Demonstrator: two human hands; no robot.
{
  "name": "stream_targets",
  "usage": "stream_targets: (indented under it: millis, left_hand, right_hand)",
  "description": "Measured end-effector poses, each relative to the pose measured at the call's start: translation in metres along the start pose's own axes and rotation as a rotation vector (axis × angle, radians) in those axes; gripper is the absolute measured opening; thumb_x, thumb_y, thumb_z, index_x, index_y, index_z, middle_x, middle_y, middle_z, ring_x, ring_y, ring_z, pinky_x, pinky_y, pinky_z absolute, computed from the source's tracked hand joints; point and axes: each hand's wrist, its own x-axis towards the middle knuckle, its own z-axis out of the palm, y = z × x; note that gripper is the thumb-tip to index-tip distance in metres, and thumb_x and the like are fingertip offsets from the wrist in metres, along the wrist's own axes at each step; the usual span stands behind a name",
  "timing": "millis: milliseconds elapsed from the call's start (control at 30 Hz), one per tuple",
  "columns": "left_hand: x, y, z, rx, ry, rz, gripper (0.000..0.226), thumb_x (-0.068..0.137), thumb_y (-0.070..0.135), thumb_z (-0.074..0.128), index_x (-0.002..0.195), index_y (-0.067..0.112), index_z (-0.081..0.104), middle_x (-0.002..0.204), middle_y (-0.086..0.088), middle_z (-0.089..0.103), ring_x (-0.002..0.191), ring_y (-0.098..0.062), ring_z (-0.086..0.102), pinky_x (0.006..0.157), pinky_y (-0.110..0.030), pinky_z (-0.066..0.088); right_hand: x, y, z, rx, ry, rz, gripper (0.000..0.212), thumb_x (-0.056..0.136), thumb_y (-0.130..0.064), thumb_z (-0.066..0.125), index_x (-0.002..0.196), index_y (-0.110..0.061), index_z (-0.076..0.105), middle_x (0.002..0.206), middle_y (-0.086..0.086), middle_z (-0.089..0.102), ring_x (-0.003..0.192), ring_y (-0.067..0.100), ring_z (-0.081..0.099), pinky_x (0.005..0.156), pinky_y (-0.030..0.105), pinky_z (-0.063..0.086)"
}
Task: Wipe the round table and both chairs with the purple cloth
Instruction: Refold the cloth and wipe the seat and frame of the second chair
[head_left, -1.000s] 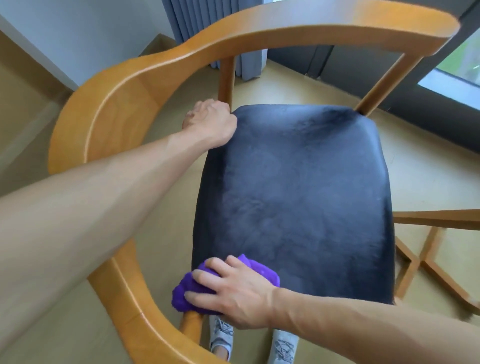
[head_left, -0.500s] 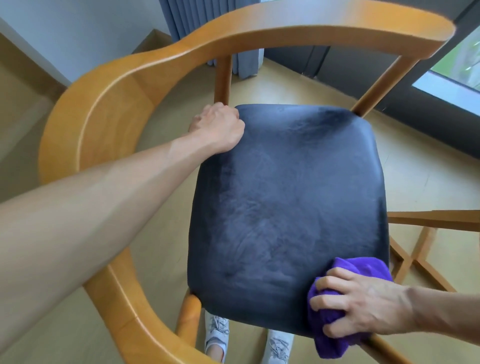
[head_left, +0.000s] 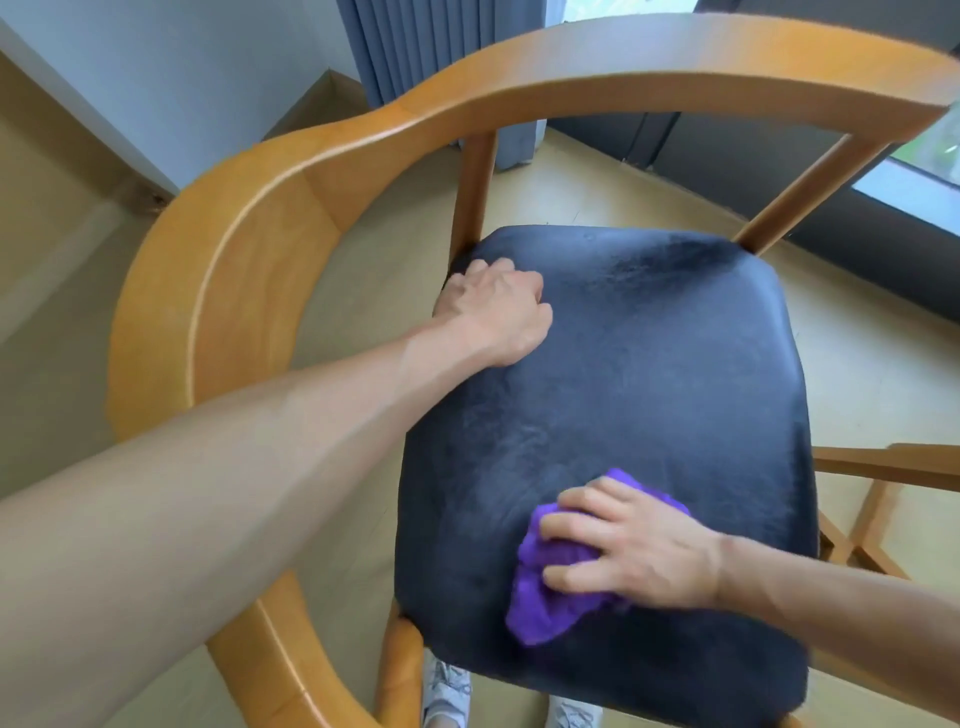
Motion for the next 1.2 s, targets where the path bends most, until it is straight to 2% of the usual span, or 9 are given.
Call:
stream_targets:
  millis: [167,333,433,567,700,800,967,1100,1200]
  left_hand:
    - [-0.007,-0.001,0.03,0.116,-0.183,0.099,0.04,0.097,0.029,0.045,0.137,0.026,0.051,0.137,-0.006,0.045,0.126,-0.031,0.042,0.093,-0.044,0.041]
    - [-0.007,-0.005,0.033,0.055,-0.169,0.069,0.04,0.094,0.013,0.041,0.132,0.019,0.054,0.131,-0.006,0.048,0.122,-0.032,0.046,0.091,-0.043,0.044]
    - [0.0,-0.007,0.026,-0.06,-0.075,-0.042,0.021,0.095,0.012,0.043,0.107,0.008,0.06,0.118,-0.014,0.06,0.112,-0.036,0.057,0.084,-0.038,0.044]
    - [0.003,-0.017,0.03,-0.133,0.041,-0.278,0.027,0.096,0.011,0.044,0.109,-0.002,0.064,0.116,-0.02,0.064,0.109,-0.038,0.059,0.077,-0.034,0.038]
    - [0.001,-0.008,0.038,-0.285,0.077,-0.348,0.052,0.101,0.046,0.035,0.116,0.004,0.063,0.122,-0.017,0.056,0.112,-0.038,0.055,0.094,-0.042,0.046]
    - [-0.001,0.027,0.048,-0.433,0.049,-0.298,0.057,0.099,0.061,0.028,0.123,0.019,0.058,0.126,-0.012,0.051,0.118,-0.034,0.052,0.103,-0.045,0.042]
    - [-0.005,0.086,0.064,-0.498,-0.065,-0.029,0.047,0.103,0.051,0.032,0.143,0.03,0.046,0.138,-0.006,0.046,0.126,-0.029,0.049,0.106,-0.042,0.04]
    - [-0.002,0.057,0.051,-0.484,0.037,-0.142,0.045,0.104,0.048,0.032,0.139,0.023,0.047,0.134,-0.006,0.051,0.121,-0.029,0.052,0.099,-0.041,0.043]
    - [-0.005,0.022,0.044,-0.537,0.005,-0.306,0.052,0.103,0.052,0.029,0.118,0.013,0.061,0.122,-0.01,0.064,0.116,-0.033,0.057,0.098,-0.04,0.046]
  right_hand:
    - [-0.029,0.099,-0.035,-0.068,0.12,0.773,0.049,0.08,-0.023,0.059,0.129,-0.025,0.053,0.126,0.01,0.051,0.104,0.039,0.052,0.078,0.048,0.048]
    - [0.066,0.093,-0.024,0.01,0.382,1.431,0.046,0.084,-0.019,0.061,0.129,-0.02,0.055,0.128,0.011,0.05,0.107,0.037,0.045,0.072,0.044,0.047]
    - [0.12,0.059,-0.014,-0.02,0.368,1.354,0.05,0.078,-0.025,0.063,0.128,-0.02,0.055,0.127,0.011,0.05,0.104,0.035,0.045,0.066,0.043,0.046]
    - [0.134,0.036,-0.005,-0.089,0.248,1.172,0.06,0.079,-0.038,0.064,0.135,-0.021,0.049,0.132,0.01,0.046,0.106,0.033,0.042,0.064,0.04,0.043]
    - [0.1,0.06,-0.016,-0.039,0.213,1.075,0.072,0.083,-0.049,0.06,0.148,-0.035,0.034,0.145,0.006,0.037,0.111,0.032,0.039,0.064,0.036,0.041]
    - [0.067,0.073,-0.022,0.105,0.267,1.192,0.066,0.083,-0.045,0.061,0.143,-0.04,0.034,0.128,0.004,0.042,0.1,0.031,0.046,0.059,0.035,0.043]
    - [-0.026,0.105,-0.037,0.003,0.282,1.481,0.055,0.081,-0.038,0.062,0.133,-0.035,0.042,0.118,0.009,0.043,0.102,0.036,0.052,0.065,0.04,0.044]
    - [-0.011,0.109,-0.039,0.128,0.471,1.78,0.053,0.079,-0.038,0.059,0.129,-0.032,0.043,0.117,0.01,0.042,0.101,0.039,0.054,0.078,0.042,0.045]
    - [0.065,0.078,-0.029,0.399,0.66,1.666,0.048,0.08,-0.041,0.061,0.125,-0.029,0.046,0.109,0.002,0.041,0.086,0.033,0.057,0.072,0.036,0.043]
